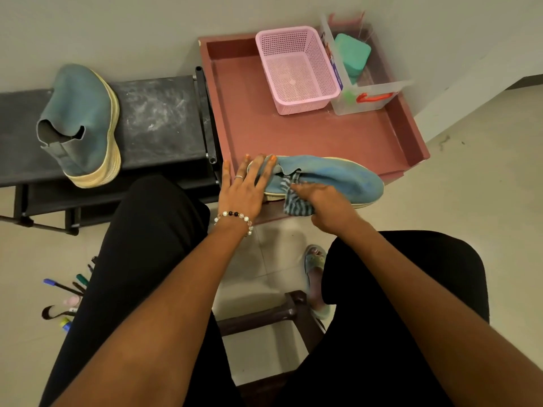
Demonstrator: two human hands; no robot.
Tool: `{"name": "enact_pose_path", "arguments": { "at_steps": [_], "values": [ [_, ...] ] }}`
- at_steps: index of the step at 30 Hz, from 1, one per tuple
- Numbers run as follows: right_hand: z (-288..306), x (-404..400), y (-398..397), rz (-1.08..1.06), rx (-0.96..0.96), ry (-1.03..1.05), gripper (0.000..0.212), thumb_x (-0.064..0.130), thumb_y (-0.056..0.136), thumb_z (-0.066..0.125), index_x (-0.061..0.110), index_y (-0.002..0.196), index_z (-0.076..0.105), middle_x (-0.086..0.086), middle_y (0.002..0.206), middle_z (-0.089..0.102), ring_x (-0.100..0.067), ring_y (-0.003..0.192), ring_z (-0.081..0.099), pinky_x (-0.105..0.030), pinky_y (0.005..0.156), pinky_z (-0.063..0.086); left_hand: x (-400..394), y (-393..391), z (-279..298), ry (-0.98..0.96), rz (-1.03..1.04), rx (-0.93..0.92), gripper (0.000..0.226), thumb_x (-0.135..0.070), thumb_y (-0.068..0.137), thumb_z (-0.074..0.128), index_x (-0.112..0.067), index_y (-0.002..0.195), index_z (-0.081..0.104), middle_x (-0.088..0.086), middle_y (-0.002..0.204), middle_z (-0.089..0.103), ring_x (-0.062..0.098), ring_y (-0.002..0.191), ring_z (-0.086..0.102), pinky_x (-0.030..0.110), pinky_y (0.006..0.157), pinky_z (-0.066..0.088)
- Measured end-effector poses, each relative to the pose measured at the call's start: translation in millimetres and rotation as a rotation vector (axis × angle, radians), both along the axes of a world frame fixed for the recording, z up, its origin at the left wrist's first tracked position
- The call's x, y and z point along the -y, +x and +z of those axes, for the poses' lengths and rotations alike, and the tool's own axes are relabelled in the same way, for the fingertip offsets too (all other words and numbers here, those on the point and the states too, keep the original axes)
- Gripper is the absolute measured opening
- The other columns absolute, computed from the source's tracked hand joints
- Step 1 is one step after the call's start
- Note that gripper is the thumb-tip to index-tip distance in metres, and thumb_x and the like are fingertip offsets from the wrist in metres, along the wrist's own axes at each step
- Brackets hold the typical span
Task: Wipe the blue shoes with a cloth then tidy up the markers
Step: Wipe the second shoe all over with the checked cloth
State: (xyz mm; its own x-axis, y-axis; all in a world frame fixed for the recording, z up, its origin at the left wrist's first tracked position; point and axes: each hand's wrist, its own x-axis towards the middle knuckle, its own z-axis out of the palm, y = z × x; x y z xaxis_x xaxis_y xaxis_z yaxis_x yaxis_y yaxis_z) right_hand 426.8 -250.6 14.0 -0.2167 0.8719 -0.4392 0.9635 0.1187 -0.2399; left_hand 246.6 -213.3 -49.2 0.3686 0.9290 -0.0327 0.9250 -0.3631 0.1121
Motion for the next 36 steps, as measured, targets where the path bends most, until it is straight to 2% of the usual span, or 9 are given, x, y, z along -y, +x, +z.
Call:
{"name": "enact_pose_path", "arguments": {
  "at_steps": [2,5,11,15,18,21,24,29,36],
  "values": [
    [3.4,2.5,2.4,-0.046,0.096,0.016,0.067,0.004,0.084,0.052,0.018,0.146,0.032,-0.010,0.142,0.045,-0.030,0.129,0.043,-0.040,0.099,0.044,-0.1,-0.8,-3.6,0.023,-0.011,0.001,0.075,-0.014,0.095,0.045,-0.028,0.153,-0.001,-0.002,0.157,0.017,0.026,0.146,0.018,0.057,0.114,0.004],
    [5.6,1.1,-18.1,-0.055,0.179,0.041,0.055,0.009,0.084,0.057,0.009,0.136,0.041,-0.015,0.130,0.053,-0.033,0.119,0.050,-0.040,0.094,0.044,0.2,-2.1,-6.9,0.080,-0.017,-0.007,0.065,-0.010,0.093,0.031,-0.025,0.153,0.010,0.001,0.153,0.029,0.028,0.142,0.028,0.060,0.112,0.013],
    [0.8,-18.3,-63.2,-0.022,0.108,0.136,0.036,0.021,0.085,0.058,0.006,0.118,0.056,-0.016,0.114,0.062,-0.032,0.110,0.053,-0.037,0.090,0.043,1.0,-0.5,-3.6,0.030,-0.013,-0.017,0.065,-0.018,0.100,0.033,-0.026,0.151,-0.006,-0.001,0.158,0.013,0.026,0.147,0.013,0.059,0.113,-0.002],
    [-2.1,-2.9,-42.1,0.010,0.008,0.095,0.060,0.008,0.085,0.054,0.010,0.143,0.038,-0.014,0.137,0.049,-0.030,0.129,0.039,-0.036,0.104,0.034,1.9,0.1,-2.1,0.041,0.001,-0.012,0.067,-0.016,0.101,0.034,-0.028,0.149,-0.012,-0.003,0.158,0.013,0.025,0.147,0.013,0.059,0.113,-0.003],
    [-0.8,6.5,-11.0,0.043,0.012,0.104,0.069,-0.004,0.080,0.051,0.016,0.145,0.037,-0.009,0.141,0.049,-0.030,0.131,0.037,-0.041,0.106,0.036,2.0,0.5,-2.1,0.040,-0.012,-0.018,0.071,-0.013,0.099,0.036,-0.028,0.150,-0.011,-0.003,0.158,0.013,0.026,0.147,0.013,0.059,0.113,-0.003],
    [-1.7,10.4,2.9,0.012,0.269,0.178,0.053,0.000,0.080,0.053,0.008,0.132,0.052,-0.011,0.118,0.064,-0.033,0.118,0.047,-0.044,0.096,0.039,1.1,0.9,-3.5,0.056,-0.009,-0.010,0.079,-0.016,0.095,0.051,-0.027,0.152,-0.003,-0.001,0.156,0.020,0.027,0.145,0.021,0.060,0.112,0.000],
    [-0.1,16.2,-14.5,-0.101,0.431,0.193,0.026,0.002,0.070,0.063,-0.002,0.096,0.067,-0.016,0.084,0.069,-0.035,0.092,0.059,-0.045,0.078,0.048,1.6,0.0,-5.9,0.082,-0.001,-0.006,0.079,-0.015,0.092,0.055,-0.026,0.152,0.005,0.001,0.153,0.028,0.029,0.142,0.028,0.063,0.111,0.001],
    [-2.4,7.9,-41.8,-0.220,0.339,0.214,0.030,0.007,0.083,0.053,-0.005,0.111,0.059,-0.020,0.104,0.064,-0.037,0.107,0.051,-0.042,0.087,0.043,3.3,1.1,-3.1,0.111,-0.012,-0.046,0.064,-0.007,0.093,0.026,-0.023,0.153,0.008,0.003,0.151,0.030,0.030,0.141,0.031,0.066,0.109,0.001],
    [-3.0,-7.2,-78.7,-0.204,0.094,0.225,0.033,0.010,0.086,0.047,0.004,0.116,0.059,-0.013,0.110,0.063,-0.029,0.116,0.045,-0.038,0.094,0.038,2.7,2.2,2.5,0.024,0.005,-0.029,0.081,-0.027,0.095,0.049,-0.027,0.151,-0.009,-0.002,0.158,0.014,0.026,0.146,0.015,0.064,0.108,-0.012]
  ]
}}
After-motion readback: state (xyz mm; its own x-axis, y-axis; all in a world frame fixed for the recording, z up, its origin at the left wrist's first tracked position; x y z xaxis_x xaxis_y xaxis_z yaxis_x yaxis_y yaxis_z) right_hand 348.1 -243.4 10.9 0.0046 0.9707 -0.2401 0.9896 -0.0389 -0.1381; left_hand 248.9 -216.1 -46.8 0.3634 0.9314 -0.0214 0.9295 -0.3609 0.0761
